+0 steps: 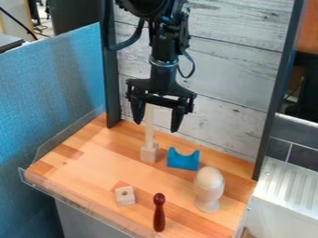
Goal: Put the red cylinder in the cube with the hole
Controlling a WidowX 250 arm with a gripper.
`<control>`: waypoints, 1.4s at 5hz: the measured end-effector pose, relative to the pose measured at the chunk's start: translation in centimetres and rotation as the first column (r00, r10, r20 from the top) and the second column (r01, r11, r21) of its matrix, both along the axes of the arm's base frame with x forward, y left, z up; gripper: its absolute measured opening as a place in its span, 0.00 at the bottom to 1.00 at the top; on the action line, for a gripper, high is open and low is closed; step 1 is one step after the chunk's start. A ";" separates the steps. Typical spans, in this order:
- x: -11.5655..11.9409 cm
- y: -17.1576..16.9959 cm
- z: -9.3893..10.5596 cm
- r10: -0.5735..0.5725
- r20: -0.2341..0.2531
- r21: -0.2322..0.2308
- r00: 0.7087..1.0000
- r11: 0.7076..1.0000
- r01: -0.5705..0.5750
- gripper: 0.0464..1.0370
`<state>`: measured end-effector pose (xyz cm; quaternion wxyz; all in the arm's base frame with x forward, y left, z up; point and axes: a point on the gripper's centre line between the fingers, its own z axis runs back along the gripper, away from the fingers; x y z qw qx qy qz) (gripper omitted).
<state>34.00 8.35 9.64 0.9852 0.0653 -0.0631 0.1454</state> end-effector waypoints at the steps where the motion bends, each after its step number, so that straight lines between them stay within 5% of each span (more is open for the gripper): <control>1: -0.3 -0.1 -1.2 -0.002 -0.036 -0.007 0.999 1.000 0.002 0.96; 3: -2.0 -1.3 -2.9 -0.074 -0.056 0.006 0.996 0.997 0.074 0.96; 5: -5.2 -2.6 -4.5 -0.190 0.003 0.065 0.982 0.980 0.190 0.96; 7: -5.7 -3.1 -5.4 -0.214 0.027 0.074 0.976 0.975 0.212 0.96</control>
